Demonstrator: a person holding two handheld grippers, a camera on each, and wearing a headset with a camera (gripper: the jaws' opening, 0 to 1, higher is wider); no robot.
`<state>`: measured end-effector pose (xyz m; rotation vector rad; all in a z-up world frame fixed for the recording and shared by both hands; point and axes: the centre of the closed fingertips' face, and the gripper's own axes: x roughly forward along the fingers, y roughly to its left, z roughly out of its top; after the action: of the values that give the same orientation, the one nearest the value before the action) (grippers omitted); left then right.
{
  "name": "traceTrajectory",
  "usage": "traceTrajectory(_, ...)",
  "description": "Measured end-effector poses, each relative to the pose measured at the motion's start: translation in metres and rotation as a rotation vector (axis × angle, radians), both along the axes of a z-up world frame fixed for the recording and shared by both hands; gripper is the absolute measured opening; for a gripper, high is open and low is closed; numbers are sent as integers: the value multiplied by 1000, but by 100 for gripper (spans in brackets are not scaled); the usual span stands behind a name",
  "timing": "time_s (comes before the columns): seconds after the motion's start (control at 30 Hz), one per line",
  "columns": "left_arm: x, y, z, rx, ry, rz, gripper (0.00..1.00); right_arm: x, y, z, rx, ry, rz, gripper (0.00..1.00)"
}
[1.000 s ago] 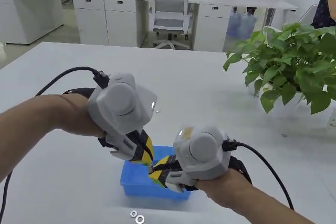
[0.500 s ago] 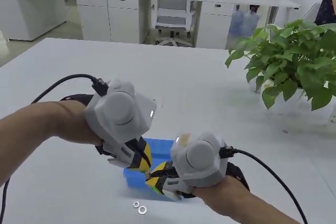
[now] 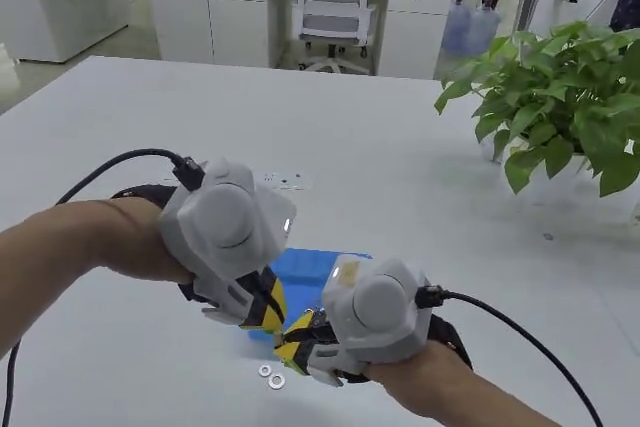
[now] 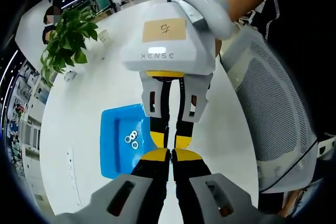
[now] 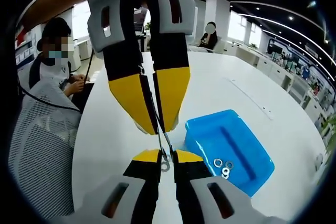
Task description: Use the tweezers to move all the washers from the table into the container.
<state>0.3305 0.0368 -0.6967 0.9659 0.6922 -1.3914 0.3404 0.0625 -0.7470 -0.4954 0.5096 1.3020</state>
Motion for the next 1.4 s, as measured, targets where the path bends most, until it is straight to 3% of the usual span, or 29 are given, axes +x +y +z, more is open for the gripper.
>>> traceTrajectory(0.9, -13, 4, -23, 10, 49, -6, 6, -16, 1, -23, -14, 7, 32, 11)
traceTrajectory(1.4, -9, 7, -29, 6, 60, 14, 6, -13, 3, -30, -31, 1, 54, 11)
